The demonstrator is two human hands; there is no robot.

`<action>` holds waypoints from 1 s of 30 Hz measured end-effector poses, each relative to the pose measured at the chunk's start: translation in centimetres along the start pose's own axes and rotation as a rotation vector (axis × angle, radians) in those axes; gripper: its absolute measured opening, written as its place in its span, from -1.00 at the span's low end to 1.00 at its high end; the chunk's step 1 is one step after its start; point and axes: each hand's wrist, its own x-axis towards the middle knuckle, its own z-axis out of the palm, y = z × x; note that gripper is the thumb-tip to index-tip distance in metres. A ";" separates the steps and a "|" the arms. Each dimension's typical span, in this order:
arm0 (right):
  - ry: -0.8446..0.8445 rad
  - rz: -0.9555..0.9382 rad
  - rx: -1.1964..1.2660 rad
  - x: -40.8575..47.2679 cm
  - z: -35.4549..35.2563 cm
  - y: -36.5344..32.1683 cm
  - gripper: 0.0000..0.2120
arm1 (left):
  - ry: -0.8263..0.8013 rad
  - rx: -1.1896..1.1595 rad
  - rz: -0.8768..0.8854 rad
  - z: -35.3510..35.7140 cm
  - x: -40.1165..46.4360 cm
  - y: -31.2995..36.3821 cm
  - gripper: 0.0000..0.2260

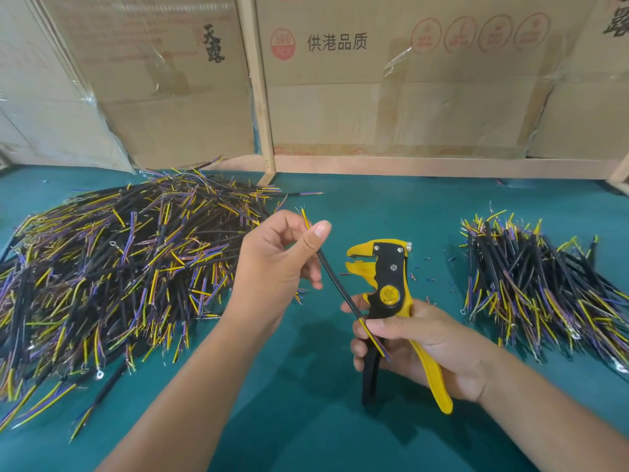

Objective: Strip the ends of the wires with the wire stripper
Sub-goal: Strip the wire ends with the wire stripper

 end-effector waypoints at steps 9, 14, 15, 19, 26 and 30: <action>-0.026 0.014 -0.006 -0.1 -0.2 -0.2 -0.63 | 0.081 0.123 0.089 -0.1 0.1 0.5 -0.68; 0.002 0.007 0.026 -0.1 -0.3 0.0 -0.73 | 0.053 0.069 0.073 0.1 -0.1 0.5 -0.67; 0.003 0.007 0.032 -0.1 -0.3 0.0 -0.74 | 0.053 0.067 0.070 0.1 -0.1 0.4 -0.69; 0.005 0.011 0.051 0.1 -0.4 0.1 -0.77 | 0.077 0.057 0.071 -0.2 0.1 0.5 -0.83; -0.010 0.014 0.079 0.2 -0.7 0.2 -0.80 | 0.096 -0.023 0.072 -0.6 0.4 0.8 -0.94; -0.002 -0.013 0.077 0.1 -0.5 0.2 -0.80 | 0.168 -0.035 0.036 -0.9 0.6 0.8 -0.94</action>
